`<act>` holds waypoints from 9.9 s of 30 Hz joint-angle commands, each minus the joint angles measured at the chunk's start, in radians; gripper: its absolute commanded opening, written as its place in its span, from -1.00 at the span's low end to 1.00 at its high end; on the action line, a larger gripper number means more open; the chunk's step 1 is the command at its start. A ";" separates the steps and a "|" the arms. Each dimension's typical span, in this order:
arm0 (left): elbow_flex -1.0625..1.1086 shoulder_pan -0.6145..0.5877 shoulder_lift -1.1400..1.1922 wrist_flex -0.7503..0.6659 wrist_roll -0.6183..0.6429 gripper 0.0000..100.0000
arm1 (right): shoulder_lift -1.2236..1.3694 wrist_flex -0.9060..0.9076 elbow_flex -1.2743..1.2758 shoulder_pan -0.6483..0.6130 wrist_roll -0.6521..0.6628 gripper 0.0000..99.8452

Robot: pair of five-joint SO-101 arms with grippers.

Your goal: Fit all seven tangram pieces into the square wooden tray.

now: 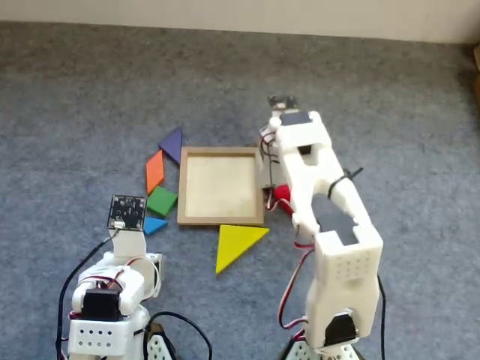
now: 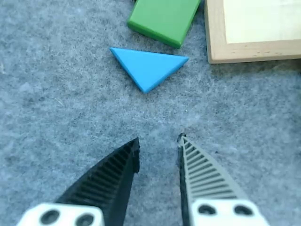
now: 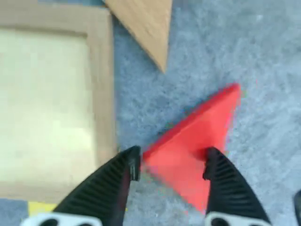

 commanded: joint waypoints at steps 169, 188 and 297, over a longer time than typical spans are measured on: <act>0.019 -0.015 -0.044 0.006 0.006 -0.72 | -0.263 -0.214 0.291 0.004 -0.092 -0.25; 0.019 -0.015 -0.044 0.006 0.006 -0.72 | -0.114 -0.216 0.222 -0.021 -0.101 -0.25; 0.019 -0.015 -0.044 0.006 0.006 -0.72 | -0.265 -0.487 0.432 -0.245 -0.216 -0.20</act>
